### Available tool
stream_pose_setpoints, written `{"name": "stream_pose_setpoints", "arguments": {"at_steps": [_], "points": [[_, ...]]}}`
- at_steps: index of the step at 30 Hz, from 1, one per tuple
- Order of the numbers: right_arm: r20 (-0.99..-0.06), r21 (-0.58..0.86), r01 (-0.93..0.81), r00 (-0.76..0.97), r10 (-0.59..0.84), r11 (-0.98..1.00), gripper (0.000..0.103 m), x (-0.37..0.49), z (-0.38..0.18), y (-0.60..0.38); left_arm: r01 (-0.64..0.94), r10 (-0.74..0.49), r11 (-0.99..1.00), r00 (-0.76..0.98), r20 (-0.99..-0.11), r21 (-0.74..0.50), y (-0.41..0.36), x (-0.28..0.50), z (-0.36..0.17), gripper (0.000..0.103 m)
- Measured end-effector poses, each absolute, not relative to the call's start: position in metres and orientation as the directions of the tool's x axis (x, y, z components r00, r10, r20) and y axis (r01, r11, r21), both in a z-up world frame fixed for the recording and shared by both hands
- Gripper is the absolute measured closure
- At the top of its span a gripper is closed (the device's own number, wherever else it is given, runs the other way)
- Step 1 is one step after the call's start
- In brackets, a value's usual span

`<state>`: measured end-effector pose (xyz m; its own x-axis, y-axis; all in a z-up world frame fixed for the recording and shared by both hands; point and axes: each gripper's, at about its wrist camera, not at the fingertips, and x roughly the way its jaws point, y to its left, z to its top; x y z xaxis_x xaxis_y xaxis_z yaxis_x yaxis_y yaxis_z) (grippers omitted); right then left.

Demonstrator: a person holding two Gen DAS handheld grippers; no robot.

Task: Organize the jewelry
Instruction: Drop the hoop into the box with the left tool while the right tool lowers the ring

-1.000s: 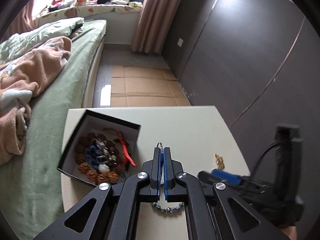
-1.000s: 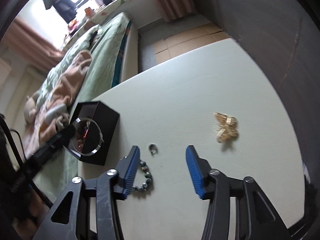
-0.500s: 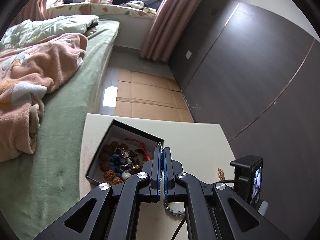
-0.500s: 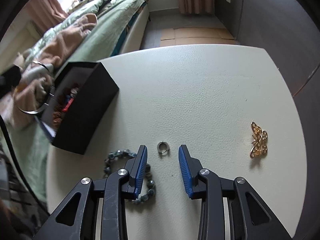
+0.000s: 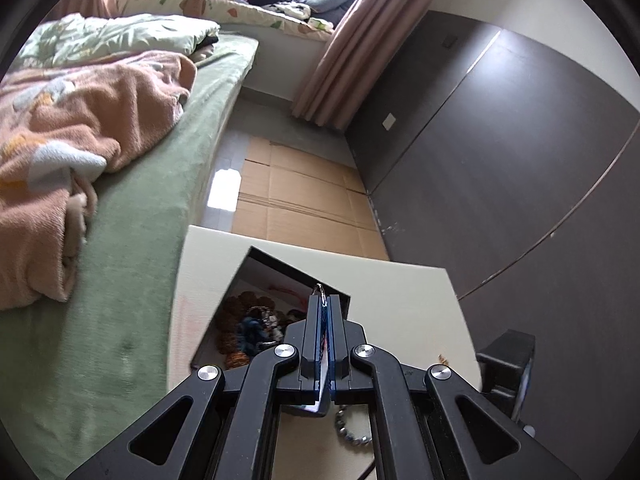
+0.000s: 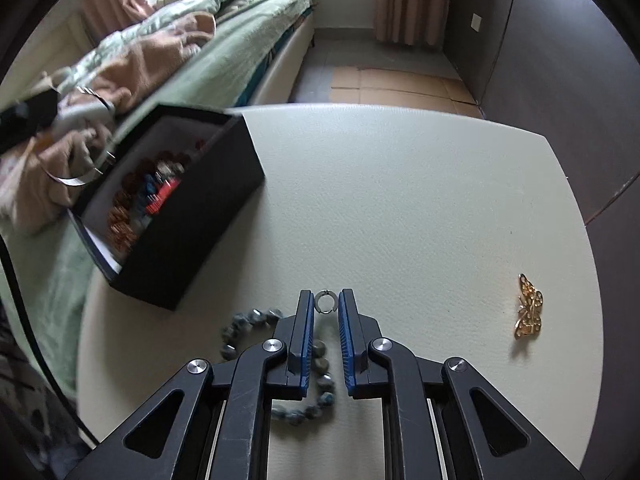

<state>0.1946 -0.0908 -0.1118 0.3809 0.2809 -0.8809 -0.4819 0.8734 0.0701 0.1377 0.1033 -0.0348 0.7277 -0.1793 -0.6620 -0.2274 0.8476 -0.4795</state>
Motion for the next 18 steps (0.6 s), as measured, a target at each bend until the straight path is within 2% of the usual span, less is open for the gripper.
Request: {"name": "stream_pose_setpoints", "arguments": {"at_steps": [12, 18], "points": [[-0.842, 0.164, -0.459, 0.397, 0.366, 0.873, 0.089, 0.203, -0.092, -0.095, -0.208, -0.22, 0.832, 0.728, -0.649, -0.514, 0.086, 0.165, -0.051, 0.101], [-0.835, 0.181, -0.446, 0.401, 0.377, 0.876, 0.089, 0.208, -0.088, -0.1, -0.276, -0.316, 0.787, 0.588, -0.745, -0.552, 0.091, 0.184, -0.09, 0.101]]}}
